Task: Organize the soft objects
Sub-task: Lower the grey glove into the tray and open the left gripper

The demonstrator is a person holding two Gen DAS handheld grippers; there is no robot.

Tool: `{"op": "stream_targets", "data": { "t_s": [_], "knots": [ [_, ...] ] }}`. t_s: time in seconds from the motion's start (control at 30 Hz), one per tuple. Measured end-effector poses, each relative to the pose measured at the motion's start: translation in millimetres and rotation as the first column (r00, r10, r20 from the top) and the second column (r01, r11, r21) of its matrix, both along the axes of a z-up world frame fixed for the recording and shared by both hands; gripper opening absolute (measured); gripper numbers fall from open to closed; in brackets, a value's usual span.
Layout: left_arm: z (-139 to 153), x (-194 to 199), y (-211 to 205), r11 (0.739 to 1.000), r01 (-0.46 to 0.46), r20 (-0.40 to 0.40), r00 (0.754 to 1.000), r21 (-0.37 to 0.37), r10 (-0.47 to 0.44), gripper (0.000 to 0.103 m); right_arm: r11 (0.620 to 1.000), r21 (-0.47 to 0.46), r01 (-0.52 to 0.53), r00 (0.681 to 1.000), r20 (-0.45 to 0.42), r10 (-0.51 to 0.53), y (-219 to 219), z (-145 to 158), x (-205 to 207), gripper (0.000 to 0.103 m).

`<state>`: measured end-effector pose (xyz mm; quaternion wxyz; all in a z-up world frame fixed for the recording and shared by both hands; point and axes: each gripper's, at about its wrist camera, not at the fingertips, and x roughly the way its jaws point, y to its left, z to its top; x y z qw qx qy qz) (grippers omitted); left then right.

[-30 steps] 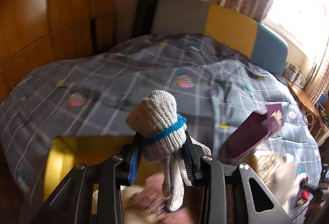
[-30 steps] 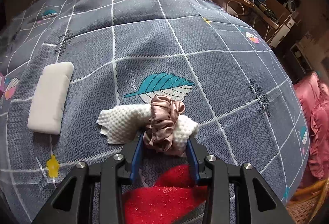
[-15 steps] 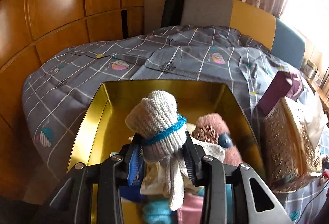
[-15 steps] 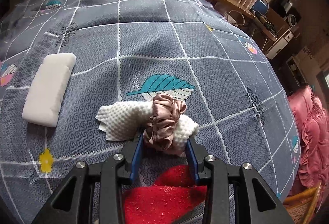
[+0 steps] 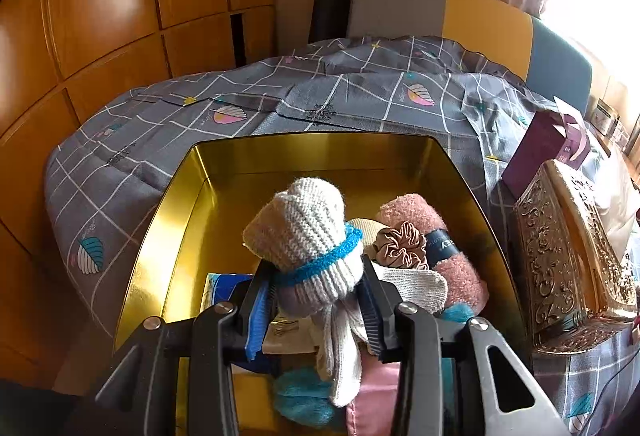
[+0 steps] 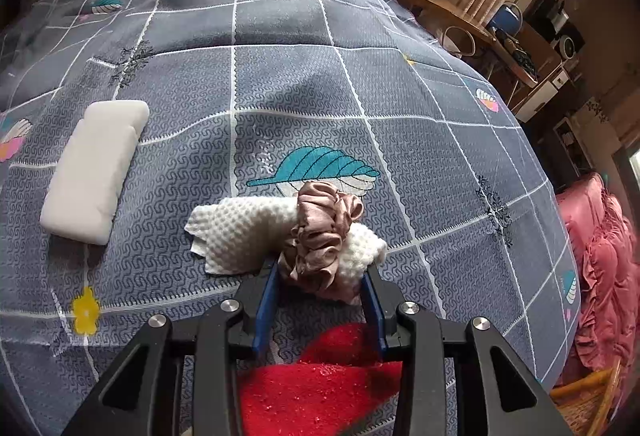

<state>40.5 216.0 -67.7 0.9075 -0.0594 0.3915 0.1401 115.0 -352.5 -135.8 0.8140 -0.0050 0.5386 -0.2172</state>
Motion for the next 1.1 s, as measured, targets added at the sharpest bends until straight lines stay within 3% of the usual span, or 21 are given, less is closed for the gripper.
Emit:
{"op": "stream_targets", "data": {
  "t_s": [0.33, 0.7, 0.97, 1.1],
  "knots": [
    [2, -1, 1, 1.000, 0.012, 0.005, 1.000, -0.001, -0.012, 0.042, 1.000, -0.013, -0.007, 1.000, 0.005, 0.007, 1, 1, 1, 0.037],
    [12, -15, 3, 1.000, 0.014, 0.048, 0.999, -0.010, -0.014, 0.056, 1.000, -0.013, -0.009, 1.000, 0.005, 0.009, 1, 1, 1, 0.037],
    [18, -24, -7, 0.999, 0.042, 0.055, 0.998, -0.014, -0.041, 0.056, 1.000, 0.001, 0.000, 1.000, 0.014, 0.000, -1, 1, 1, 0.035],
    [21, -29, -17, 0.998, 0.067, 0.064, 0.996, 0.003, -0.067, 0.056, 0.999, 0.042, 0.009, 0.997, 0.077, -0.012, -6, 11, 0, 0.032]
  ]
}}
